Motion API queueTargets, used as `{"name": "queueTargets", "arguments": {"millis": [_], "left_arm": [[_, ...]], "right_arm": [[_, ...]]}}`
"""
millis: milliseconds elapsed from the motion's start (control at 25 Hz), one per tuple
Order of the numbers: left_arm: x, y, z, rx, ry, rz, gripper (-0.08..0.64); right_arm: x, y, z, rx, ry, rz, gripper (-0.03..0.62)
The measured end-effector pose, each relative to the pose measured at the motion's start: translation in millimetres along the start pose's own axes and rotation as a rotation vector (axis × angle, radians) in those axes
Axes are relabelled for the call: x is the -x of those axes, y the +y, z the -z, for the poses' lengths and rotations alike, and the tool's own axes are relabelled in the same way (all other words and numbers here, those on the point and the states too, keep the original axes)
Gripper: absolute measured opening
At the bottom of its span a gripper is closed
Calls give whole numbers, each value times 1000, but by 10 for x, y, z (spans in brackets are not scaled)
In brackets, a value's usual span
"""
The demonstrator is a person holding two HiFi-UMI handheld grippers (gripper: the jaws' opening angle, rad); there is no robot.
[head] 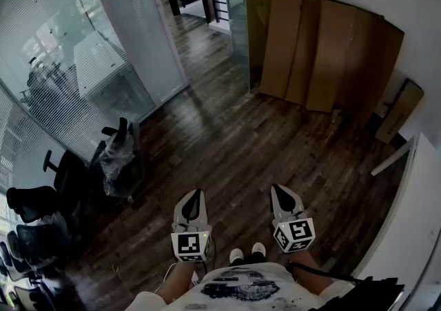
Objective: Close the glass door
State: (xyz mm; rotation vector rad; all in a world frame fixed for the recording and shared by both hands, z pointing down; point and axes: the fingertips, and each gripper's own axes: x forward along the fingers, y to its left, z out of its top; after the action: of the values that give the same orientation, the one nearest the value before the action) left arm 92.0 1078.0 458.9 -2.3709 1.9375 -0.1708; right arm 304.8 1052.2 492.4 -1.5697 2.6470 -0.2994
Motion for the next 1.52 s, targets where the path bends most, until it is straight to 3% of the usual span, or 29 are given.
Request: {"name": "queueTargets", "arguments": {"millis": [160,360,560,1520], "left_arm": [[-116,-208,-26,18,20,30,2],[-189,-239,33,-6,31,6,2],[-276,-279,56,25,78,-6,2],[-903,-654,98,24,59,18,3]], "right_arm": [[26,-145,-37,-3,-3,4,6],[19,-255,-30,-9,-8,4,6],[-35,-326,-33,-34,-8,-10,8],[-201,-1030,-4,-41,-8,24,8]]}}
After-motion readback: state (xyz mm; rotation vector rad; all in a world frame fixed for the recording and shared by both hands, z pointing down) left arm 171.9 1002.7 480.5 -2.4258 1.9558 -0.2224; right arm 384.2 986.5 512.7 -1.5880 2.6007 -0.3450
